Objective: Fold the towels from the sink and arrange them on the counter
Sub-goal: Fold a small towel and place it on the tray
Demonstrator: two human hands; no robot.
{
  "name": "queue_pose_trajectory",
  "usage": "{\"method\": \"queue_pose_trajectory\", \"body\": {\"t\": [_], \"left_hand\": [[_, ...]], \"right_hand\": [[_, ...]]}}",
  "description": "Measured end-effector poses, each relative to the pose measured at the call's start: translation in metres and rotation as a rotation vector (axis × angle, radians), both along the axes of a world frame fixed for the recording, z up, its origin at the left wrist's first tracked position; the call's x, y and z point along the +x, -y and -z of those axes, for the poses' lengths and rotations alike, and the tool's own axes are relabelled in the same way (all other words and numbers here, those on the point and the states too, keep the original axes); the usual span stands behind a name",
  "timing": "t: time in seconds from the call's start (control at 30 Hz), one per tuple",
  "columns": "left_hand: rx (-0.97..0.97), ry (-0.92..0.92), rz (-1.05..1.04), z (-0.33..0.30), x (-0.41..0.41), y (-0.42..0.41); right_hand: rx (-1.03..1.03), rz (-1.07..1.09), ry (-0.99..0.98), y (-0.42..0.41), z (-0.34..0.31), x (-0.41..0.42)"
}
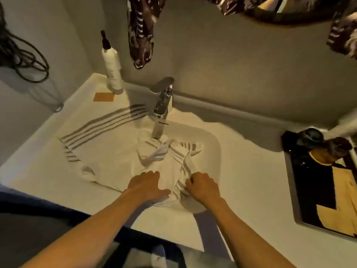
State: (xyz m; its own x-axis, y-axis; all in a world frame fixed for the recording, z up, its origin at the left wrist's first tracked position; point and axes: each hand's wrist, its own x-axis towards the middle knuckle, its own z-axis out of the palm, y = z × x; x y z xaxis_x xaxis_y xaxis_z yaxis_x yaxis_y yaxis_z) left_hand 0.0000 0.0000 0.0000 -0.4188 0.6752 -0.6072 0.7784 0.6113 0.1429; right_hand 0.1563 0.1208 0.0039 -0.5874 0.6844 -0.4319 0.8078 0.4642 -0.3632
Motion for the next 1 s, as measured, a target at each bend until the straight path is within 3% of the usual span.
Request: {"method": "queue_pose_trajectory", "body": {"t": [0.07, 0.2, 0.27, 0.4, 0.47, 0.57, 0.67, 0.77, 0.87, 1.0], "left_hand": [[0.032, -0.057, -0.023, 0.019, 0.001, -0.007], [0.545, -0.37, -0.189, 0.038, -0.003, -0.024], [0.676, -0.466, -0.207, 0.044, -0.026, -0.036], [0.563, -0.421, -0.265, 0.052, -0.066, -0.058], [0.634, -0.215, -0.295, 0.04, -0.074, -0.063], [0.747, 0.17, -0.075, -0.014, -0.08, -0.062], [0.835, 0.248, 0.207, -0.101, -0.08, -0.074], [0.945, 0.339, 0.254, -0.182, -0.063, -0.092], [1.041, 0.291, 0.28, -0.24, -0.04, -0.105], [1.134, 0.045, 0.305, -0.289, -0.012, -0.114]], "right_hand": [[-0.101, 0.081, -0.027, -0.002, 0.022, -0.021], [-0.243, 0.277, -0.156, 0.001, 0.04, -0.053], [-0.218, 0.277, -0.164, 0.003, 0.046, -0.061], [-0.247, 0.222, -0.115, 0.009, 0.05, -0.066], [-0.254, 0.244, -0.144, 0.006, 0.044, -0.062], [-0.048, 0.309, -0.318, -0.009, 0.023, -0.058], [0.09, 0.213, -0.592, -0.042, -0.03, -0.06], [0.084, -0.081, -0.621, -0.077, -0.098, -0.059], [0.082, -0.116, -0.557, -0.099, -0.166, -0.029], [0.216, -0.14, -0.562, -0.126, -0.233, 0.044]]}}
